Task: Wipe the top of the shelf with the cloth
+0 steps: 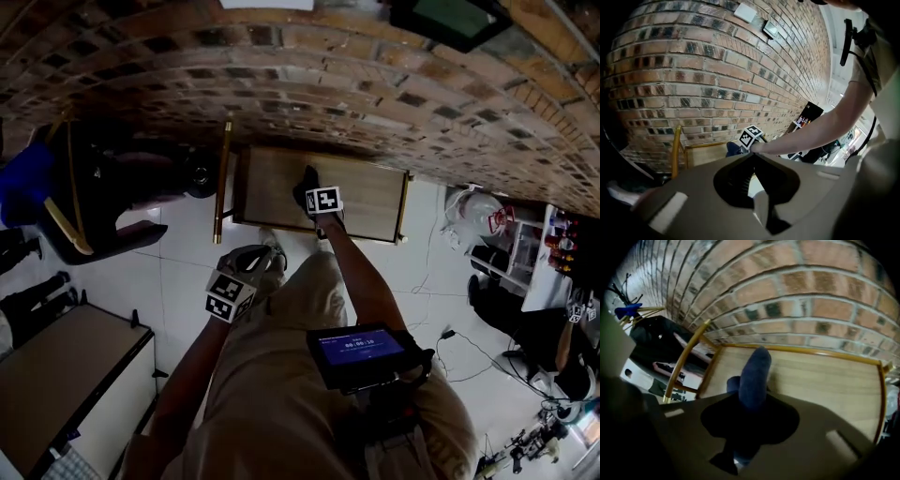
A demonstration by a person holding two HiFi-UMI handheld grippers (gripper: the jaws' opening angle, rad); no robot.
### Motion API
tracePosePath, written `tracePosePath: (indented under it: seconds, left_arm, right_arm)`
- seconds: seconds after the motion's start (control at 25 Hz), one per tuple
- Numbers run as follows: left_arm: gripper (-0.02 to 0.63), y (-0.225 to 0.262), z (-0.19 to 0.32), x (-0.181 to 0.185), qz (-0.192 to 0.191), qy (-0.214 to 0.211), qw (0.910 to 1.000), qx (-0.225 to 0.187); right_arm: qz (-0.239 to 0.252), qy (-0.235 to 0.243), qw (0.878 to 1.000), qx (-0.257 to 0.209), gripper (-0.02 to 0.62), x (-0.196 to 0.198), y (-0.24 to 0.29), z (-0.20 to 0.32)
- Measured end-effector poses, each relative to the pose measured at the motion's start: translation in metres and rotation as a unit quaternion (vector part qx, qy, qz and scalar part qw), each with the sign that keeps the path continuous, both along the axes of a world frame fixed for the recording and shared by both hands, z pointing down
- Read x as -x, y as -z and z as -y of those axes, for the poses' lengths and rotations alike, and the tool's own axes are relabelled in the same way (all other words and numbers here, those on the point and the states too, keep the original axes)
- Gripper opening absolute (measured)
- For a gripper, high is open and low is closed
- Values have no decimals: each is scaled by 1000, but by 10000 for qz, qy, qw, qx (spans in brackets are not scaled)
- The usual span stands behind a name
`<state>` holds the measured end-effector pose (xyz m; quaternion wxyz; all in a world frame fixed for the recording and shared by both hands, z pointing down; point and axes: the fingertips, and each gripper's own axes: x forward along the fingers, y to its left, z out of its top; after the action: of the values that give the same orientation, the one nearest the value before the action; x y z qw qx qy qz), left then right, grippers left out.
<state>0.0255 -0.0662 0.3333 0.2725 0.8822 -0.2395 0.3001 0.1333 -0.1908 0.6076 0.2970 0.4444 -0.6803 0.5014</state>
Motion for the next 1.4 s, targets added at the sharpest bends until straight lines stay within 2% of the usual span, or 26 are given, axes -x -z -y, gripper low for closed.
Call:
tracePosePath:
  seconds: [0.12,0.24,0.36,0.52,0.68,0.84,0.96,1.4]
  left_arm:
    - [5,-7,6,30,43,-4,10000,-3]
    - [5,-14,11,61,98,31,9999,25]
    - [5,-15,14,87,134,96,9999,28]
    - [5,-16,13,112,193,157,9997,44]
    - [5,-17,11,127,241,235,9994,73]
    - [5,-20,7,124,268,233,9993,118]
    - [5,-20,2,112,275,167,9994,123]
    - [5,-9,-9,21,279,-134,9995,46]
  right_arm:
    - [333,232,9992,-8,91,74,-7,11]
    - [366,389,9981,311,91,131,-28,8]
    - [455,703,9957,403,91,183,-36,11]
    - [376,1019,9928,506,91,222,-47,11]
    - [236,1126,9915,607,91,231,-58,11]
    - [203,1127,9918,572,91,220,-60,11]
    - [90,938,9939,577,91,188,-62,7]
    - [-434,232,9959,756,89,-4,-72,-41]
